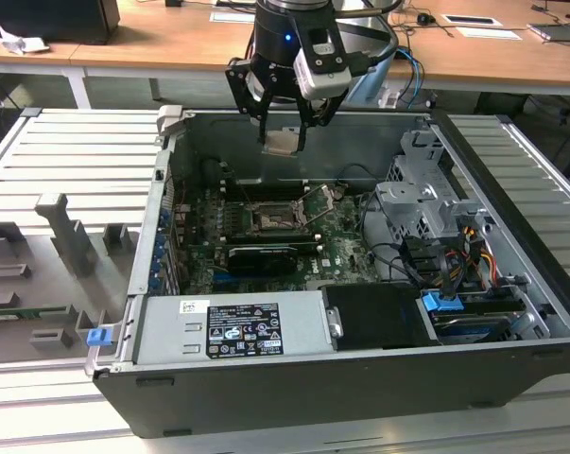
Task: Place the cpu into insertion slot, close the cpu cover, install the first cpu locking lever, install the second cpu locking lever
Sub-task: 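Place the cpu into insertion slot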
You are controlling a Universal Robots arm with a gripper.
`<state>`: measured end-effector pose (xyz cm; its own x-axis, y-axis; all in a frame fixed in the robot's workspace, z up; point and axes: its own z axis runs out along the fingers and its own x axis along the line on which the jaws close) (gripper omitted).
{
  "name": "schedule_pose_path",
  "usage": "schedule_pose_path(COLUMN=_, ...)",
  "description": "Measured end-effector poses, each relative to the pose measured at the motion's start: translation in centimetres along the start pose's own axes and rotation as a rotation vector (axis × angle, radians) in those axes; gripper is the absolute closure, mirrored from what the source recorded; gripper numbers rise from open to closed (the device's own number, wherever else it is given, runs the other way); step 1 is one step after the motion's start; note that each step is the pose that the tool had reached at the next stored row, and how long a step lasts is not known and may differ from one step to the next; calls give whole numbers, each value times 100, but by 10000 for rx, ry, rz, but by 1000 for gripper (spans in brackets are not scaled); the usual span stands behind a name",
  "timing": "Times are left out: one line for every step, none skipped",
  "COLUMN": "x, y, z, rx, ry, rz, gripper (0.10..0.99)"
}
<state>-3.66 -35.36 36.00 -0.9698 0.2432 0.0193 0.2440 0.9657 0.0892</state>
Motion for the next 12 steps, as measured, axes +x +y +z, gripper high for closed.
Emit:
schedule_pose_path(x=0, y=0, z=1, rx=-2, ry=-6, rz=64, gripper=561)
schedule_pose_path(x=0, y=0, z=2, rx=-5, ry=-20, rz=222, gripper=561)
schedule_pose_path(x=0, y=0, z=2, rx=-6, ry=-26, rz=292, gripper=561)
schedule_pose_path(x=0, y=0, z=3, rx=-7, ry=-31, rz=356, gripper=561)
schedule_pose_path(x=0, y=0, z=4, rx=-9, ry=-41, rz=460, gripper=561)
schedule_pose_path(x=0, y=0, z=5, rx=-13, ry=-53, rz=597, gripper=561)
schedule_pose_path(x=0, y=0, z=7, rx=-15, ry=-67, rz=751, gripper=561)
schedule_pose_path(x=0, y=-1, z=8, rx=-18, ry=-78, rz=875, gripper=561)
schedule_pose_path(x=0, y=-1, z=10, rx=-20, ry=-90, rz=1005, gripper=561)
schedule_pose_path(x=0, y=-1, z=11, rx=-22, ry=-106, rz=1188, gripper=561)
schedule_pose_path(x=0, y=-1, z=12, rx=-25, ry=-116, rz=1300, gripper=561)
schedule_pose_path(x=0, y=-1, z=13, rx=-28, ry=-127, rz=1424, gripper=561)
